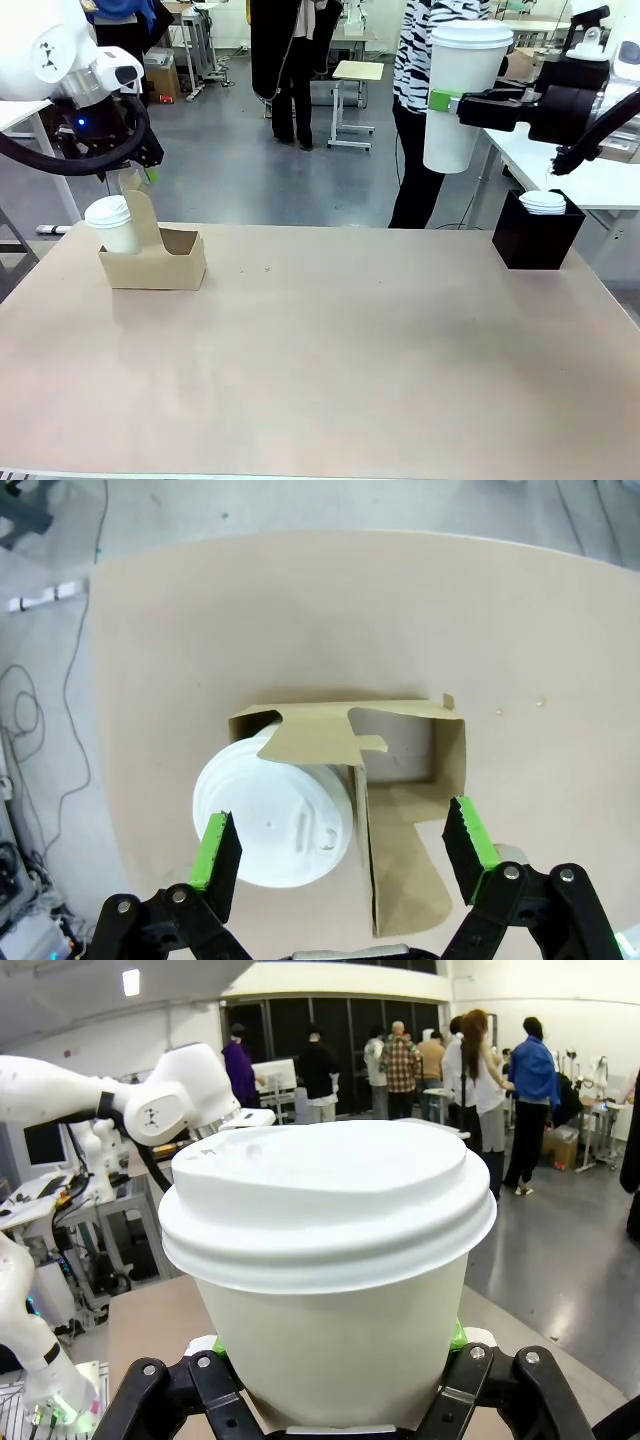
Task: Pour a drink into a cup and package it in a carrier.
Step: Position the Cup Carrier in the center of the table.
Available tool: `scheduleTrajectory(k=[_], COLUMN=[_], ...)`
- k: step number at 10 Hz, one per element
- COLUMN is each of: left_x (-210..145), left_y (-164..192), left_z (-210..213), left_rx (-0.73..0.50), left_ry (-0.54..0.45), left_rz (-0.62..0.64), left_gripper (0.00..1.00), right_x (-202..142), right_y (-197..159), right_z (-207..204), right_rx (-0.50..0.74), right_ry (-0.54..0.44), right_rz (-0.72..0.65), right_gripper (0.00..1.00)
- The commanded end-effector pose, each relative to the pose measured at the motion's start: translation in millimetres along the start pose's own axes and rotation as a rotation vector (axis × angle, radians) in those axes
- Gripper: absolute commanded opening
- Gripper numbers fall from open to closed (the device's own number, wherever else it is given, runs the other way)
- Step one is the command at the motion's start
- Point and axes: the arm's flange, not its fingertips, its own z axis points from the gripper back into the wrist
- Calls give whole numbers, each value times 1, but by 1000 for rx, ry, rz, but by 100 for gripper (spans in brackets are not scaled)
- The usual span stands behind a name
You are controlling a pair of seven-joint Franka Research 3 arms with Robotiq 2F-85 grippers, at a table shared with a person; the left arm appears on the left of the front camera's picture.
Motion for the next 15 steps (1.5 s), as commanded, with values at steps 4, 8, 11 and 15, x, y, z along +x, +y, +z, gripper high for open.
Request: scheduleTrajectory(k=[4, 8, 11, 15], left_x=[0, 2, 3, 3], left_y=[-5, -10, -9, -12], left_z=[-2, -4, -6, -7], left_rx=[22, 27, 28, 32], left_ry=[9, 24, 43, 49], left_rz=[-6, -15, -17, -20], left_gripper=[100, 35, 0, 0], right_x=[1, 1, 1, 1], right_y=[1, 1, 1, 1], right_z=[-3, -3, -3, -3], right_rx=[-6, -6, -6, -6], right_ry=[-31, -31, -31, -31], right_rz=[-2, -2, -2, -2], right_gripper=[80, 80, 80, 80])
